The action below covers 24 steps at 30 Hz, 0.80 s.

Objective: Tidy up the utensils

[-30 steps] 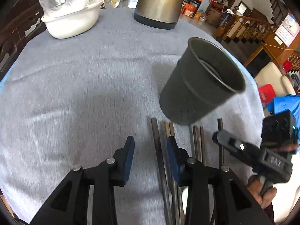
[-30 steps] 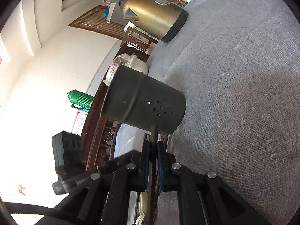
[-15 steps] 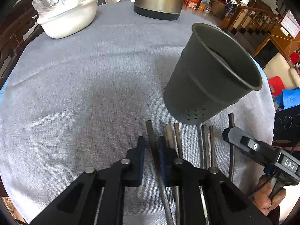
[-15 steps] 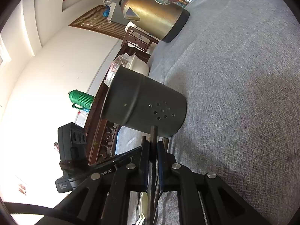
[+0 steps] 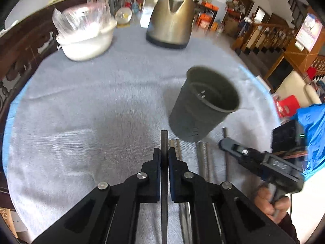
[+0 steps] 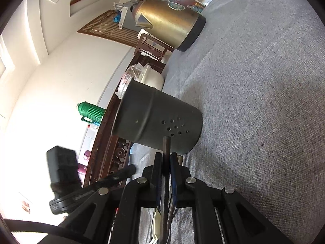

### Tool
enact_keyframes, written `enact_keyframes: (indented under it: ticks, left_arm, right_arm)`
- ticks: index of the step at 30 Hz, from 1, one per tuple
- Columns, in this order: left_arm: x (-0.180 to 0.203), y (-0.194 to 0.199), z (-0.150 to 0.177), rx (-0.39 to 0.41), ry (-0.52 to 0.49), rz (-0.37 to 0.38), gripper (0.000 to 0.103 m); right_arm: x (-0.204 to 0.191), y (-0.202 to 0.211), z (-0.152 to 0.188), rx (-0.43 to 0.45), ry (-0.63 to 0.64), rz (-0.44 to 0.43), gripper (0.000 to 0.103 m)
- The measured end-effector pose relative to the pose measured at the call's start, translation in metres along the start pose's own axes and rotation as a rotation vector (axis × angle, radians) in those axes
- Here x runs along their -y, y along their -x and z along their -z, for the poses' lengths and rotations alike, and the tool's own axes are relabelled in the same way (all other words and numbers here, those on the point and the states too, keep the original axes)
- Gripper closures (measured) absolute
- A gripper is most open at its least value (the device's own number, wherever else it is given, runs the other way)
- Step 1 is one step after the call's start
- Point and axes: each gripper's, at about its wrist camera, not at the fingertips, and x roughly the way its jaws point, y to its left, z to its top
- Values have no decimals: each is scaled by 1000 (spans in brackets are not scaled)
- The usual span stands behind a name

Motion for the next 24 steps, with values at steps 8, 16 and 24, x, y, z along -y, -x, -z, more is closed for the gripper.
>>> enact_keyframes:
  ticks: [8,16,24]
  left_arm:
    - [0,57,4,117,-3,60,96]
    - [1,105,-20,251,22,136,96]
    - [17,146,-45,380,-34,148,96]
  right_arm:
    - [1,24,11,61,-63,71,95]
    - [-89,87,-7,234,112,143,95]
    - [-203,113,-19,417,389,255,95]
